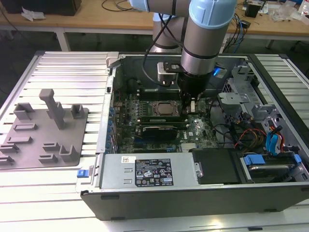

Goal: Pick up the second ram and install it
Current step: 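Press down the second ram until it locks into place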

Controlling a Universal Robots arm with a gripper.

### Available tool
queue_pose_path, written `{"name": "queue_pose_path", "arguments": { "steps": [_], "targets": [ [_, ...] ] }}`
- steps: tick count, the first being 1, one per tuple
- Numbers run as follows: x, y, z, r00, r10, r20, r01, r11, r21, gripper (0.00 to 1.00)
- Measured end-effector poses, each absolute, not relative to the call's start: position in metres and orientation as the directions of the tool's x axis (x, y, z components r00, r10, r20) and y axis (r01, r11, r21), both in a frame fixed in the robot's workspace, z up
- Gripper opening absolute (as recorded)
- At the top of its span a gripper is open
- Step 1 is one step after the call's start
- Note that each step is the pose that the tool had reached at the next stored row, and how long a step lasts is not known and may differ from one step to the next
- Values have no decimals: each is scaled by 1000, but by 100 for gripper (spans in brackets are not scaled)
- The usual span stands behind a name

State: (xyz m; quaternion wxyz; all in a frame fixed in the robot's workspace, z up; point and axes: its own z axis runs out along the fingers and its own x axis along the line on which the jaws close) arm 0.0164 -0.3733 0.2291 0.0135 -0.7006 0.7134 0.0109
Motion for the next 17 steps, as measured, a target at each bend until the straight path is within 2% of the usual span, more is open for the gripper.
{"name": "queue_pose_path", "arguments": {
  "steps": [3, 7, 17],
  "targets": [
    [16, -373, 232, -18, -999, -37, -1000, 18, -4, 8],
    [16, -373, 252, -18, -999, -35, -1000, 18, -4, 8],
    [-23, -373, 251, -17, -999, -35, -1000, 18, -23, 8]
  ]
}}
